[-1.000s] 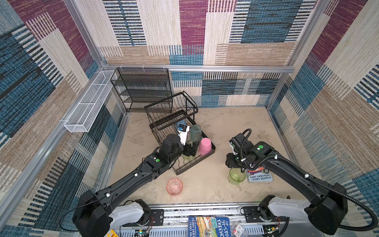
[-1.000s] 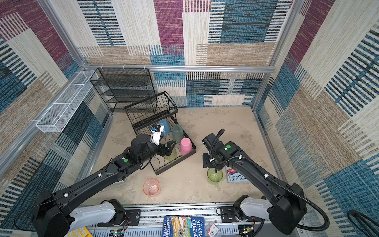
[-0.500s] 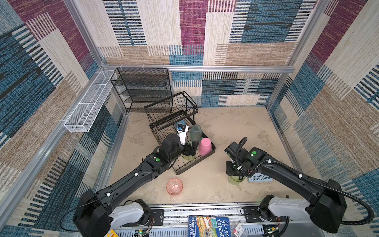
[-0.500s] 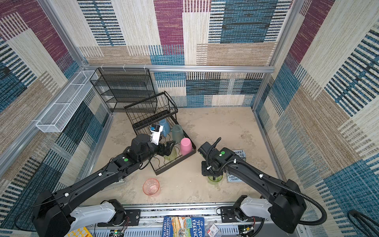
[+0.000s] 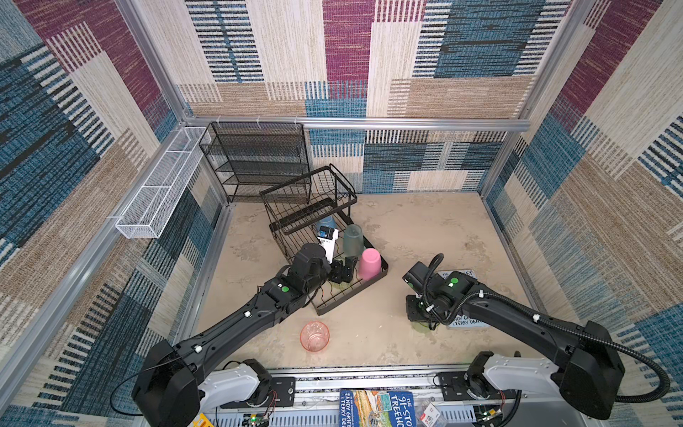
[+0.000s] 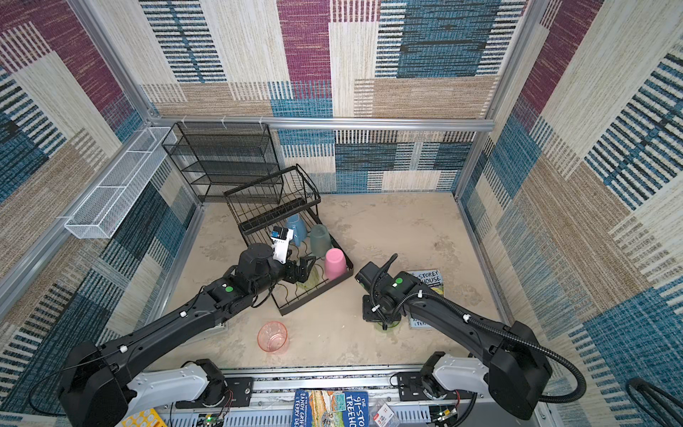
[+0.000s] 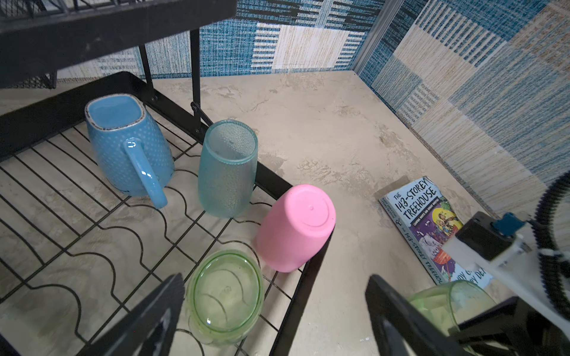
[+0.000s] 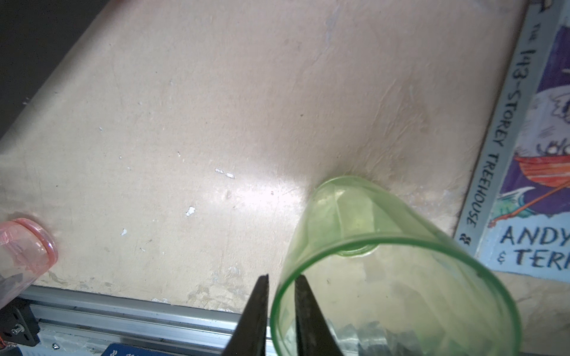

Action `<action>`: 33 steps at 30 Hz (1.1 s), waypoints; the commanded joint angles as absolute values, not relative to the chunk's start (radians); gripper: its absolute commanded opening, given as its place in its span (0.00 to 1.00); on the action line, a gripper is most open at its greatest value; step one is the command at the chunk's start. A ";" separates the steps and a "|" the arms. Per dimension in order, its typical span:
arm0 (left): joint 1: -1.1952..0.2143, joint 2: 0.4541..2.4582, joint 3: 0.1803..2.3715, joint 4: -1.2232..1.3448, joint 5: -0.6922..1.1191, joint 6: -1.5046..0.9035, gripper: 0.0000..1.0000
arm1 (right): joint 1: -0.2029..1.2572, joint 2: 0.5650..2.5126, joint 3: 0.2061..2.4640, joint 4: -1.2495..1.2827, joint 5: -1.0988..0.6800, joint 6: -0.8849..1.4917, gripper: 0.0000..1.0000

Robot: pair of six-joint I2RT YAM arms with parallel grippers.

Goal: Load cups into a dish rack
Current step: Pick up the cup from the bottom-right of the table.

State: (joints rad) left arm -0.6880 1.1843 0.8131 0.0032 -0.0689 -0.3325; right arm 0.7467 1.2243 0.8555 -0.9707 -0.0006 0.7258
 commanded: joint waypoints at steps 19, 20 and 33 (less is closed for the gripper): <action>-0.685 1.172 0.801 0.020 -0.029 -0.455 0.94 | 0.756 1.234 1.076 -0.998 0.130 0.659 0.00; -0.686 1.170 0.803 0.018 -0.028 -0.467 0.94 | 0.756 1.233 1.094 -0.995 0.139 0.647 0.00; -0.686 1.172 0.873 -0.029 0.040 -0.673 0.94 | 0.700 1.265 1.254 -0.893 0.134 0.503 0.00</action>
State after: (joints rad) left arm -0.6865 1.1755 0.8516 -0.0151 0.0113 -0.6052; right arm 0.7223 1.2694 1.2221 -0.9596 0.1234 0.5587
